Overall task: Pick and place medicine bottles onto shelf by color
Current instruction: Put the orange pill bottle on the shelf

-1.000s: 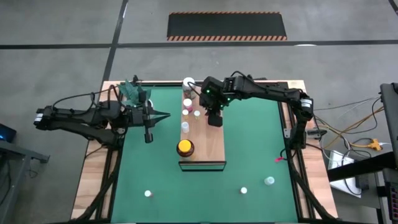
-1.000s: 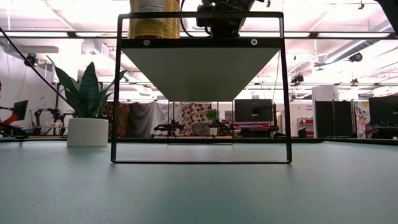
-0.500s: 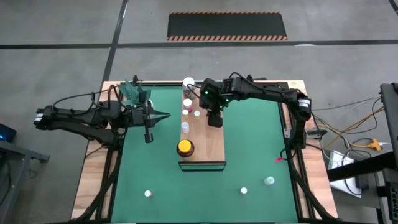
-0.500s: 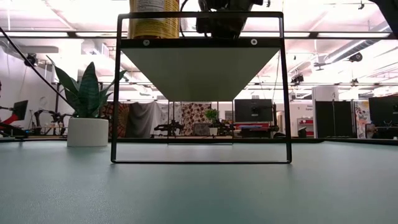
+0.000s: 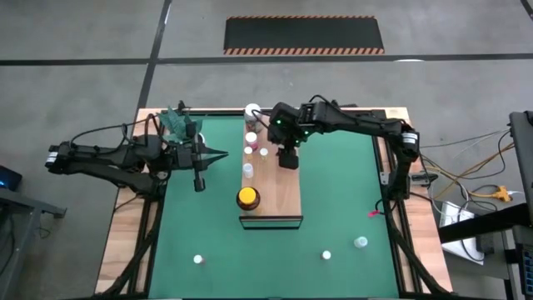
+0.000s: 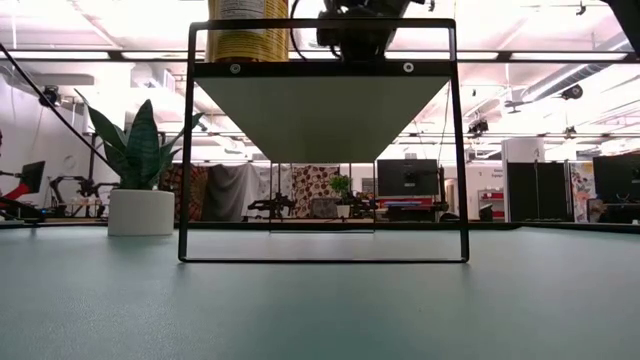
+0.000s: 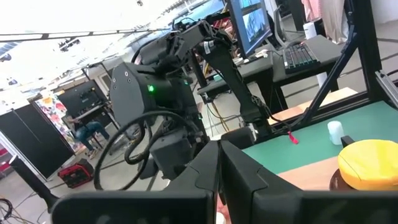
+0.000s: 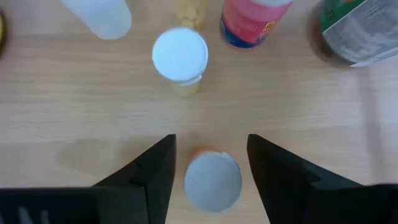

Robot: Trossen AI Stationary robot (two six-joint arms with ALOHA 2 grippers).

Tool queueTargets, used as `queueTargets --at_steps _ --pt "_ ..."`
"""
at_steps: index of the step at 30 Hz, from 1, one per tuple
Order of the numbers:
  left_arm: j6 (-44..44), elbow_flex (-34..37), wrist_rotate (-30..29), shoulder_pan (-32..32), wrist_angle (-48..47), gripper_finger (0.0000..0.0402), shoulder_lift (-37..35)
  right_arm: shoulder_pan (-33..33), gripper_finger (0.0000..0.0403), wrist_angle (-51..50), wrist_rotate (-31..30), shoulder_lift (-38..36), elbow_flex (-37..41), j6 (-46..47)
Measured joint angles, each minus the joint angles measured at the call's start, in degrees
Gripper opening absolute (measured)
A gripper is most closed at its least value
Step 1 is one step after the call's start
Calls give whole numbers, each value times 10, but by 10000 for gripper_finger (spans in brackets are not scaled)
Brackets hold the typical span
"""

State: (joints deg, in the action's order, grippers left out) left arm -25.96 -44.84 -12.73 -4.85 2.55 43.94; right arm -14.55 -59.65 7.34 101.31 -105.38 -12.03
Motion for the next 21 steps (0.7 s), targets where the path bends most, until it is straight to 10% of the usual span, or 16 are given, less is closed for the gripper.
queueTargets --at_steps 9,21 --pt "0 0 0 0 0 0 0 -2 181 -21 1 -23 -37 -18" --pt "0 0 0 0 0 0 0 -51 18 -32 7 -21 -9 -52"
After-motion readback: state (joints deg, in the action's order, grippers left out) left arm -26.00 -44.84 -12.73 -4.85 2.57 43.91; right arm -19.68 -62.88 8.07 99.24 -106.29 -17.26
